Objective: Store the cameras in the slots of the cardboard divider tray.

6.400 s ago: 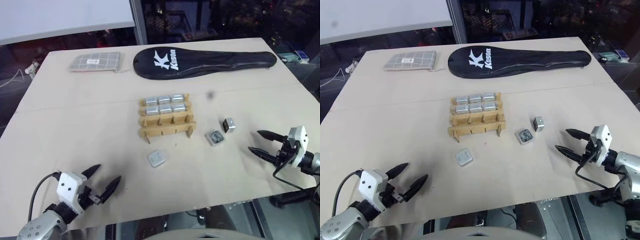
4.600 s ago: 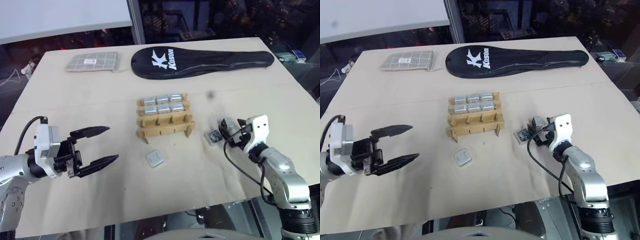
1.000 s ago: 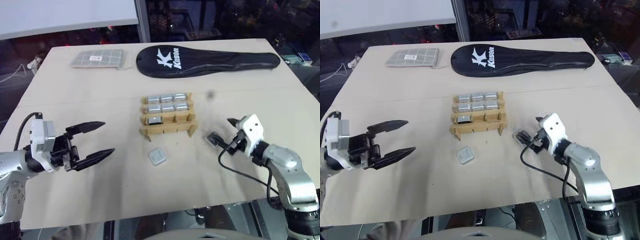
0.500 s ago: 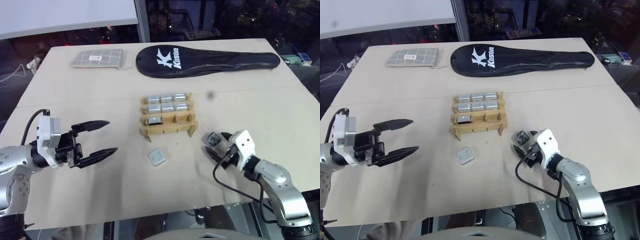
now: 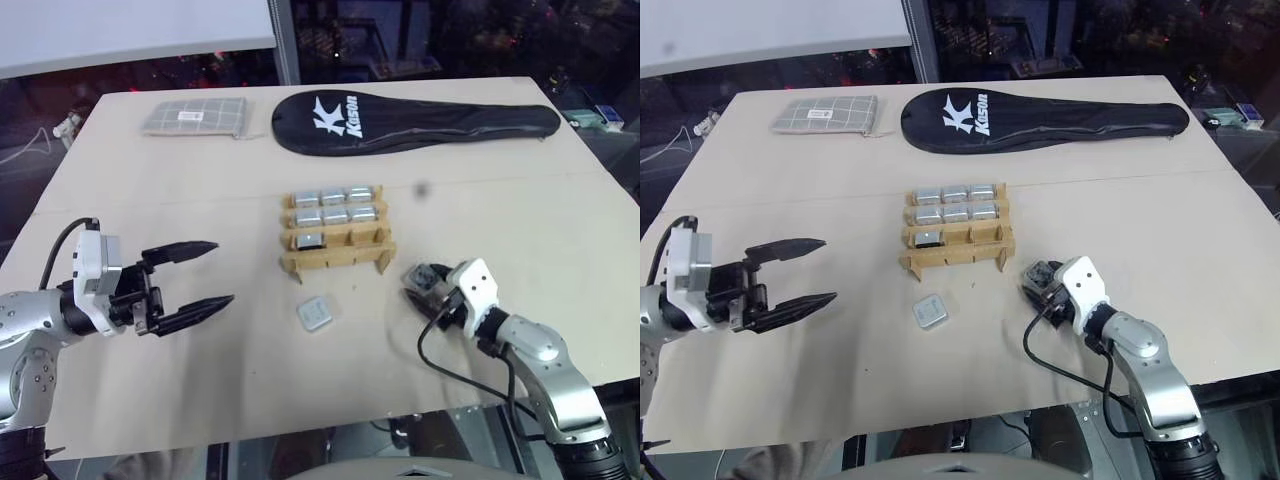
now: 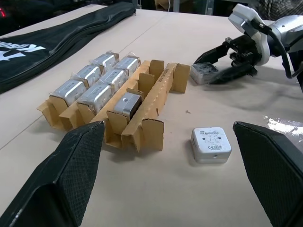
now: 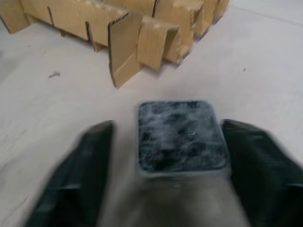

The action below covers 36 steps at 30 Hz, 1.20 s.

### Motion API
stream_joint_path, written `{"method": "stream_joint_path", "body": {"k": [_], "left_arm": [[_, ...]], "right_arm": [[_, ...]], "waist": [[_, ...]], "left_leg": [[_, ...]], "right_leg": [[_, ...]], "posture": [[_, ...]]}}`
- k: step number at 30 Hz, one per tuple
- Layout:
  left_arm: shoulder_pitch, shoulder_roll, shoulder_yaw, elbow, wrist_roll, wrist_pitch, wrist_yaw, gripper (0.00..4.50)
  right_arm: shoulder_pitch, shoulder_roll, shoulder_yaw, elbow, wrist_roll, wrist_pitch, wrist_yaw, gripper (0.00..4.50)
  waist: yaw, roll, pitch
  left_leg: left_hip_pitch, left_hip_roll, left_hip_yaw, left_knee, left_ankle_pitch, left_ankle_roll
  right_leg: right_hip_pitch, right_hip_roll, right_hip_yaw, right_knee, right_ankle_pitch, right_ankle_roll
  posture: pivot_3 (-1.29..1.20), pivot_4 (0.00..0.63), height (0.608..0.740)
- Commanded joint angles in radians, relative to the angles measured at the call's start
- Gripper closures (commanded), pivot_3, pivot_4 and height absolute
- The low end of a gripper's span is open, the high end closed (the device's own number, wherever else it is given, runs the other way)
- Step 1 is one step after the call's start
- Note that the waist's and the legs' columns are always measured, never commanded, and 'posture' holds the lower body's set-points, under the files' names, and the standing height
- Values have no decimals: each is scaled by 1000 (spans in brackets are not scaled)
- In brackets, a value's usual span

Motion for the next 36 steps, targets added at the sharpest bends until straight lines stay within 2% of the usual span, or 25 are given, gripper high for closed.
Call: {"method": "stream_joint_path", "body": {"k": [1,7,12,15,17,24,30,36], "left_arm": [[0,17,25,-25,-5,1,2,0],[-43,-4,-56,-50,14,29,57,0],[-214,-45,-161,-29,17,120,182,0],[-322,-83,-215,-5,18,146,215,0],[-387,-109,-256,9,19,174,234,0],[-547,-198,-417,25,68,255,285,0],[-594,-218,-446,46,55,346,300,0],[-600,-204,-446,37,32,407,260,0]], "right_arm": [[2,-4,-20,-18,15,-22,-11,2583],[-1,-33,-17,-59,51,-43,37,2581],[-121,-126,28,-77,-32,-180,103,2581],[-227,-206,103,-23,-168,-387,153,2581],[-291,-218,147,45,-251,-520,135,2581],[-531,-135,256,289,-457,-793,22,2581],[-645,-63,289,427,-544,-954,-83,2581],[-668,-42,302,489,-569,-1036,-118,2581]], "waist": [[0,0,0],[3,0,0],[3,0,0],[-1,0,0],[0,-1,0],[0,-1,0],[-1,-1,1],[1,-1,1]], "left_leg": [[0,0,0,0,0,0],[0,0,0,0,0,0],[-1,-1,-1,3,0,0],[0,0,-1,4,0,0],[-1,-1,-2,4,0,0],[-4,-1,-3,7,0,0],[-5,-1,-5,9,0,0],[-5,-1,-6,9,0,0]], "right_leg": [[0,0,0,0,0,0],[0,0,0,0,0,0],[1,0,0,1,0,0],[1,1,0,1,0,0],[1,2,-1,1,2,3],[0,2,0,1,5,0],[0,2,-1,1,5,0],[0,2,-1,1,5,0]], "posture": [[0,150,740],[0,150,740],[0,150,740],[0,150,740],[0,150,740],[0,150,740],[0,150,740],[0,150,740]]}}
